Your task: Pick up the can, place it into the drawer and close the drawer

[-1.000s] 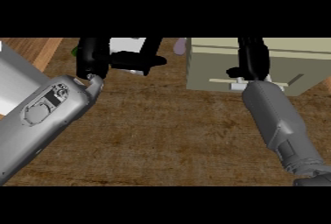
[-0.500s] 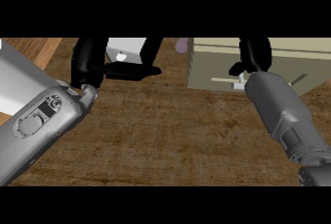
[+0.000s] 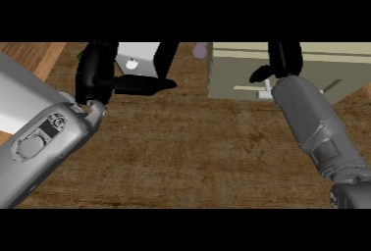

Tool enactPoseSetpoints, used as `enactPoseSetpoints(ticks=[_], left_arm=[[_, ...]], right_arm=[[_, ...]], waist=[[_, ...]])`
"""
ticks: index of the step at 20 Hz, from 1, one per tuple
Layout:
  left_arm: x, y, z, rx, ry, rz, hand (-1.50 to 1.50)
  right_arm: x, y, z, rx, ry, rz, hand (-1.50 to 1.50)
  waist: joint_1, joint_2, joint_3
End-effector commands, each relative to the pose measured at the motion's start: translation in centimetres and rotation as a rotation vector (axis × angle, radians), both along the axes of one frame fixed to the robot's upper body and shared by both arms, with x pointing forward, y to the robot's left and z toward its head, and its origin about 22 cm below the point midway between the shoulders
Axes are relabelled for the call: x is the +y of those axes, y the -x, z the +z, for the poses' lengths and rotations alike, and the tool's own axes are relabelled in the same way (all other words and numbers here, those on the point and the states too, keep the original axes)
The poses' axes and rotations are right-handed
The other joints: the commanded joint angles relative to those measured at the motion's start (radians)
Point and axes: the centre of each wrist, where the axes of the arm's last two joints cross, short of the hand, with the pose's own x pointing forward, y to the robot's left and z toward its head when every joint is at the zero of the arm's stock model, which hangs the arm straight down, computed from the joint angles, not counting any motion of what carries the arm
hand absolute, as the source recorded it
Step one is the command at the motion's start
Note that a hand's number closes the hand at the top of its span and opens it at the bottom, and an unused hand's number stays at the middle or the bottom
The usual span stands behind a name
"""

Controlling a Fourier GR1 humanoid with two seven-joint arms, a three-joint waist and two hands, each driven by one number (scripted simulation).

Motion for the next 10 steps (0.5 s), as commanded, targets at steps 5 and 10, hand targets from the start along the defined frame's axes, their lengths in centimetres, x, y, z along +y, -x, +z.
enactPoseSetpoints(ticks=[5, 10], left_arm=[[1.5, 0.6, -0.6, 0.014, -0.007, 0.015, -1.50], [2.4, 0.8, -1.9, 0.013, -0.001, 0.051, -1.50]], right_arm=[[4.7, -1.2, 3.5, -0.067, -0.418, 0.125, -1.50], [4.3, -1.4, 4.0, -0.046, -0.620, 0.163, -1.50]], waist=[[0.009, -0.012, -0.002], [-0.013, -0.014, -0.004]])
